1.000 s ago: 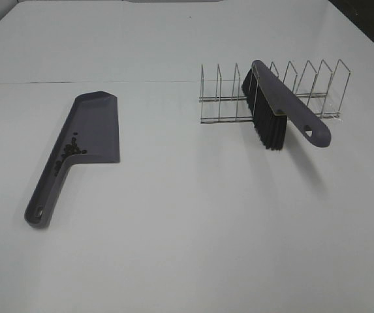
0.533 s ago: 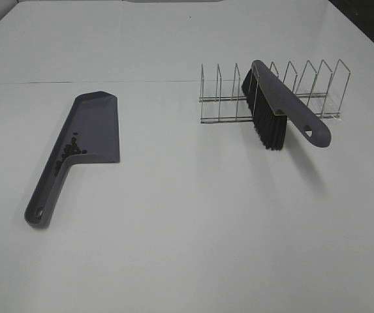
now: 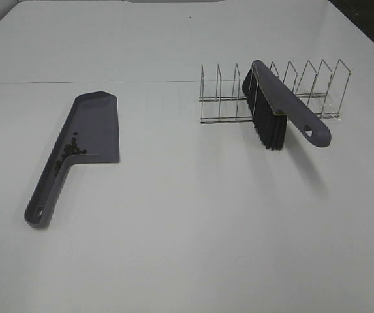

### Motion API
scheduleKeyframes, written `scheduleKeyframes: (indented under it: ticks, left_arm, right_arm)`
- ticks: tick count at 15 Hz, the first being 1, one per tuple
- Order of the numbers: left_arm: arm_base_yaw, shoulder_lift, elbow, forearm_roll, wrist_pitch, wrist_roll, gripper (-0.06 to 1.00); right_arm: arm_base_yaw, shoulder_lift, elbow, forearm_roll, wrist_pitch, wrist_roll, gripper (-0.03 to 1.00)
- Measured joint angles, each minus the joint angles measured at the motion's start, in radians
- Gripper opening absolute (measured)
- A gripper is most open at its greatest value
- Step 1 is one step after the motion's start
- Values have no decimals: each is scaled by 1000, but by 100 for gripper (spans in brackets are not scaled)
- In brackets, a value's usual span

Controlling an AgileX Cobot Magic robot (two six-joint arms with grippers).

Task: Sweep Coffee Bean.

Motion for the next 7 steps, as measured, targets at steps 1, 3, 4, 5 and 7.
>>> scheduleKeyframes:
  ticks: [1, 3, 4, 5, 7]
  left_arm:
    - [0, 0, 0, 0, 0, 0, 81]
    - [0, 0, 0, 0, 0, 0, 81]
    - [0, 0, 0, 0, 0, 0, 81]
    - [0, 0, 0, 0, 0, 0, 81]
    - [0, 0, 0, 0, 0, 0, 81]
  right_arm:
    - [0, 0, 0, 0, 0, 0, 77]
    - [0, 0, 0, 0, 0, 0, 77]
    - [0, 0, 0, 0, 0, 0, 77]
    - [0, 0, 0, 0, 0, 0, 77]
    - [0, 0, 0, 0, 0, 0, 77]
